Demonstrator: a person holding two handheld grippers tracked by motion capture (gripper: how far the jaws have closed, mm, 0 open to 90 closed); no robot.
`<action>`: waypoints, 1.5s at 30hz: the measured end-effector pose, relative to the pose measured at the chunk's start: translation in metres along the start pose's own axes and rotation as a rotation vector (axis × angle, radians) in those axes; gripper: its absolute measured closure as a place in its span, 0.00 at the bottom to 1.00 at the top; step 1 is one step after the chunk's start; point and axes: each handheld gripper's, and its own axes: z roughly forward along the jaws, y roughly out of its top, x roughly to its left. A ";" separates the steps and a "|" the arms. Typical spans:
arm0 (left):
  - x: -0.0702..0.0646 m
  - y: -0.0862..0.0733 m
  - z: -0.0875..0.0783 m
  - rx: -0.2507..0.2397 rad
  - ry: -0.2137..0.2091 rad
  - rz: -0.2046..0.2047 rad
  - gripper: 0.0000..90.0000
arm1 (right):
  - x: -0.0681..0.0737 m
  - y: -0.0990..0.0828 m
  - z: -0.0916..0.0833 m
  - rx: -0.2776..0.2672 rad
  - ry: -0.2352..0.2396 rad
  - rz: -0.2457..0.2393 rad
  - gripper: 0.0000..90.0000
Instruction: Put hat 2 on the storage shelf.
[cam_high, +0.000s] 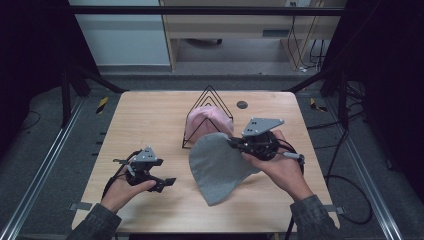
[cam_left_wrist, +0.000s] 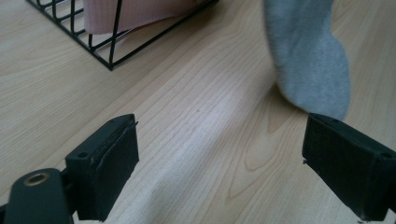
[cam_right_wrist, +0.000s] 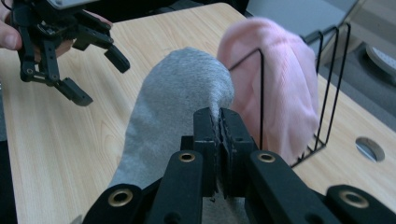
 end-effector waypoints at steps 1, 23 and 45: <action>0.000 0.001 0.000 -0.001 -0.006 0.003 0.11 | 0.001 0.004 0.001 -0.005 0.007 -0.007 0.96; -0.010 0.056 -0.024 -0.047 0.027 0.073 0.16 | 0.019 0.074 -0.011 -0.039 0.025 -0.124 0.97; -0.005 0.070 0.002 -0.091 0.010 0.062 0.42 | 0.029 0.075 -0.005 -0.029 0.061 -0.126 0.97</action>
